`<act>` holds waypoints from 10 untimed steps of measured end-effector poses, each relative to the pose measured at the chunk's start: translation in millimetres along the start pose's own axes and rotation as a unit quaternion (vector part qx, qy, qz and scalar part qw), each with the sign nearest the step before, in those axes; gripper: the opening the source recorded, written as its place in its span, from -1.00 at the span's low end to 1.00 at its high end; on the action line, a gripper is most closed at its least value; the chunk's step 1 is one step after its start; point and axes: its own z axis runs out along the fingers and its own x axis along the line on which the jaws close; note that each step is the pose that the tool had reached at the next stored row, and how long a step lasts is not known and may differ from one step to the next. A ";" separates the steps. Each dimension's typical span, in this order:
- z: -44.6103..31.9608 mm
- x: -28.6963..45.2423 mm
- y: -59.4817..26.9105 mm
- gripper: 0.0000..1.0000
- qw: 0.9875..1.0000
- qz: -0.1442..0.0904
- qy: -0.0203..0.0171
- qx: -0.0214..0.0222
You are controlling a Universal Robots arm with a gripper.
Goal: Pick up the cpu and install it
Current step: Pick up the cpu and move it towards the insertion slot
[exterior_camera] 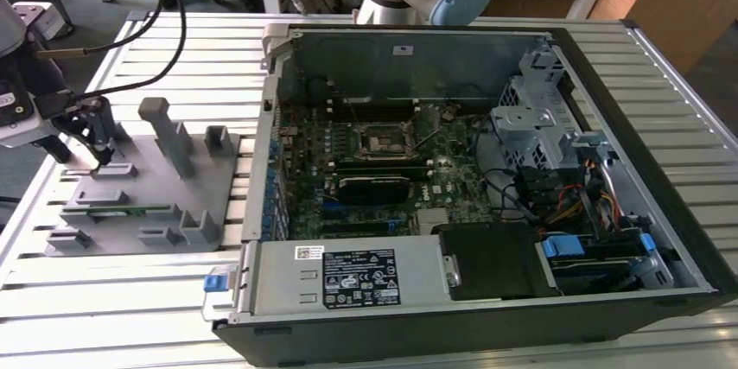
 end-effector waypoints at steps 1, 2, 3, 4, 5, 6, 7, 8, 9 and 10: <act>-0.6 0.0 0.0 0.08 1.000 0.000 0.000 0.000; -1.2 0.0 0.1 0.08 1.000 0.000 0.000 0.000; -1.8 0.0 0.1 0.08 1.000 0.000 0.000 0.000; -2.5 0.0 0.1 0.08 1.000 0.000 0.000 0.000; -3.1 0.0 0.1 0.08 1.000 0.000 0.000 0.000; -3.8 0.0 0.1 0.08 1.000 0.000 0.000 0.000; -4.5 -0.1 0.1 0.08 1.000 0.000 0.000 0.000; -5.2 -0.1 0.1 0.08 1.000 0.000 0.000 0.000; -5.8 -0.1 0.2 0.08 1.000 0.000 0.000 0.000; -6.3 -0.1 0.2 0.08 1.000 0.000 0.000 0.000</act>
